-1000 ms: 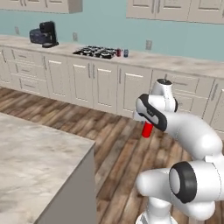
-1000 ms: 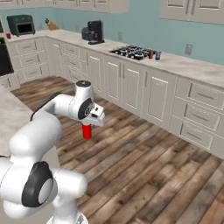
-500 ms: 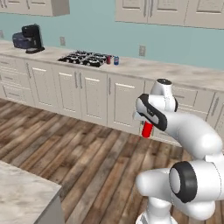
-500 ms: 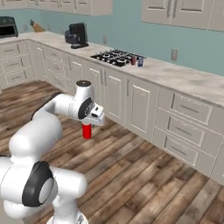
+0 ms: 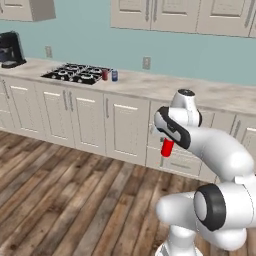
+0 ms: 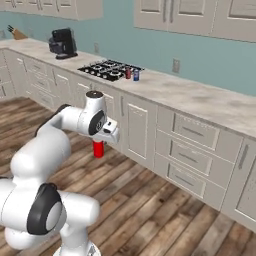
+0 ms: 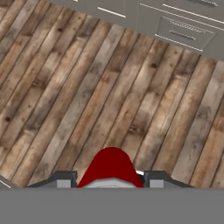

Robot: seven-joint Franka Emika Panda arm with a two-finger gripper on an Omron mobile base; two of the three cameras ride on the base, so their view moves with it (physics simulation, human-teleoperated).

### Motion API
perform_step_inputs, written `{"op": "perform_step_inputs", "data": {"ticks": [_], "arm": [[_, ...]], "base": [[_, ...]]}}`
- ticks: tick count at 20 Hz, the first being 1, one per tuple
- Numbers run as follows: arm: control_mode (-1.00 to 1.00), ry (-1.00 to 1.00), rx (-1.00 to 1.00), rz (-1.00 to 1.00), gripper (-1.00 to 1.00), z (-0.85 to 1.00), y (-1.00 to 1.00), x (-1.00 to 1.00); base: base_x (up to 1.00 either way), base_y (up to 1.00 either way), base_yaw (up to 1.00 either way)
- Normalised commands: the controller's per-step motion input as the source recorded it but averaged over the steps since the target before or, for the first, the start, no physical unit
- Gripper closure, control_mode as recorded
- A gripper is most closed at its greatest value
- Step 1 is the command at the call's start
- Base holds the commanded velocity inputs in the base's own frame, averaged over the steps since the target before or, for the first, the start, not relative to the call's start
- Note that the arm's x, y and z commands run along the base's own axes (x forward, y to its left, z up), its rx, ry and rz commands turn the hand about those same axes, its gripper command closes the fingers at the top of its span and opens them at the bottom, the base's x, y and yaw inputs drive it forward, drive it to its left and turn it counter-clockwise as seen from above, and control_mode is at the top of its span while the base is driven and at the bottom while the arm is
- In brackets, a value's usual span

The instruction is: Four empty soda cans are scattered around the kitchen. Gather all the cans and cluster them next to the stove for recycling.

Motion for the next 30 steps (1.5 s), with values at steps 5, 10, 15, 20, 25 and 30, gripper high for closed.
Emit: {"op": "perform_step_inputs", "data": {"ticks": [5,10,15,20,25,30], "arm": [[1.0,0.0,0.0,0.0,1.0,0.0,0.0,0.0],[1.0,0.0,0.0,0.0,1.0,0.0,0.0,0.0],[1.0,0.0,0.0,0.0,1.0,0.0,0.0,0.0],[1.0,0.0,0.0,0.0,1.0,0.0,0.0,0.0],[1.0,0.0,0.0,0.0,1.0,0.0,0.0,0.0],[1.0,0.0,0.0,0.0,1.0,0.0,0.0,0.0]], "base": [[0.78,-0.3,-0.12],[0.86,-0.11,-0.11],[0.84,0.13,-0.12],[0.61,0.41,-0.18],[0.2,0.76,-0.19],[0.21,0.78,-0.17]]}}
